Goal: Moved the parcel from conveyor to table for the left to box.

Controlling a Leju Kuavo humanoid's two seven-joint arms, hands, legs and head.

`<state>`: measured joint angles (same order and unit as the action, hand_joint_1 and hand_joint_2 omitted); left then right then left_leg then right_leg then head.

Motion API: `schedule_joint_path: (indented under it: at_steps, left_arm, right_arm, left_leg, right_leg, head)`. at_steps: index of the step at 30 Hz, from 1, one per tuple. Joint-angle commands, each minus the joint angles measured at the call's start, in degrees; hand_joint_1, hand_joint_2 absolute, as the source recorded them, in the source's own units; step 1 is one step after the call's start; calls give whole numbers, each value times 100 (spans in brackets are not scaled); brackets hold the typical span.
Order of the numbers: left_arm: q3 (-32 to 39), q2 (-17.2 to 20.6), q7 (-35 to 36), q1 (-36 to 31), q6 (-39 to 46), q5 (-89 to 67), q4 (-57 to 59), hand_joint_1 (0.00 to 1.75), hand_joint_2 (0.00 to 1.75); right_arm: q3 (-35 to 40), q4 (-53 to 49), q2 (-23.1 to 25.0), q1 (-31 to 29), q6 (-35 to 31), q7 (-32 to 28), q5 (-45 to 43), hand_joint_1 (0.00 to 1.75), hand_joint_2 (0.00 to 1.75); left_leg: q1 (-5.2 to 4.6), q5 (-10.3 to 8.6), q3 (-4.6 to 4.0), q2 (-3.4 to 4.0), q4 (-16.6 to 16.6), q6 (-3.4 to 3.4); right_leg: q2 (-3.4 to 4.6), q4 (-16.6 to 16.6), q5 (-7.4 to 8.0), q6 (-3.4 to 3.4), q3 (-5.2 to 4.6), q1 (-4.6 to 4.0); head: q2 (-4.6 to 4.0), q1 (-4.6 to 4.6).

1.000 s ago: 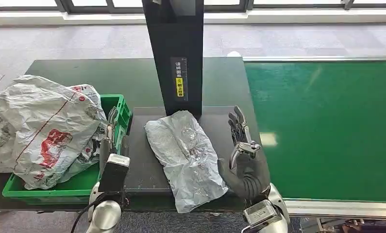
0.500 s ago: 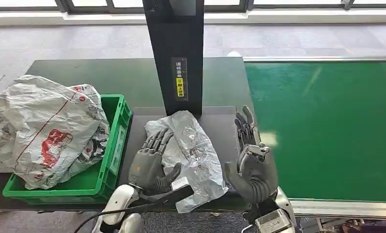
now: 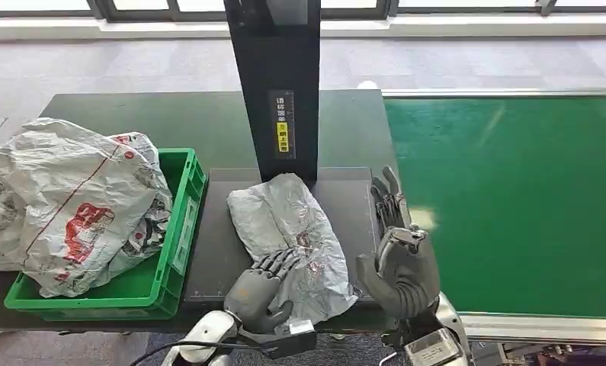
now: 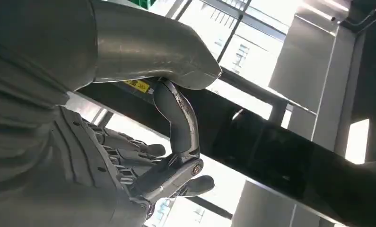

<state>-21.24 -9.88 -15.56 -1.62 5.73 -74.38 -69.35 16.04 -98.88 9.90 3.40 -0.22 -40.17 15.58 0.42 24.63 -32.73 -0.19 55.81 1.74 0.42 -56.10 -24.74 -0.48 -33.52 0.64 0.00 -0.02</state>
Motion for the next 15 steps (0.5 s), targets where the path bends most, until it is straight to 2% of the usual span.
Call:
schedule_joint_path:
  at_steps: [1,3,4,5,11,15]
  left_arm:
    - [-168,187,-90,-327,-135,81,538,0,175]
    - [-166,192,-125,-398,-197,105,628,0,175]
    - [-180,201,-141,-424,-223,98,665,47,175]
    - [-201,203,-305,-463,-192,144,703,175,175]
    - [-176,230,-296,-608,-215,21,883,175,175]
    - [73,193,-333,-897,-177,125,1665,175,175]
  right_arm:
    - [100,-95,-211,13,-15,17,0,0,175]
    - [77,-87,-203,16,2,17,0,0,175]
    - [65,-69,-195,2,16,17,1,0,175]
    - [23,-54,-151,-15,61,17,30,0,175]
    - [-106,-79,-44,1,213,17,97,0,175]
    - [-84,-84,-40,-6,248,17,113,0,175]
  left_leg:
    - [5,7,11,-2,1,-9]
    - [2,2,9,-8,-3,-5]
    - [4,3,11,-9,-2,-6]
    - [0,0,8,-4,-3,-3]
    - [0,0,10,-3,-3,-5]
    - [2,-1,18,0,-7,-8]
  right_leg:
    - [-10,7,-6,2,17,-7]
    - [-13,7,-4,1,15,-3]
    - [-15,9,-5,1,19,-6]
    - [-8,4,-2,1,11,-1]
    - [-7,6,-1,1,14,-2]
    - [-7,11,0,2,23,-3]
  head:
    - [0,0]
    - [0,0]
    - [0,0]
    - [0,0]
    - [2,0]
    - [2,0]
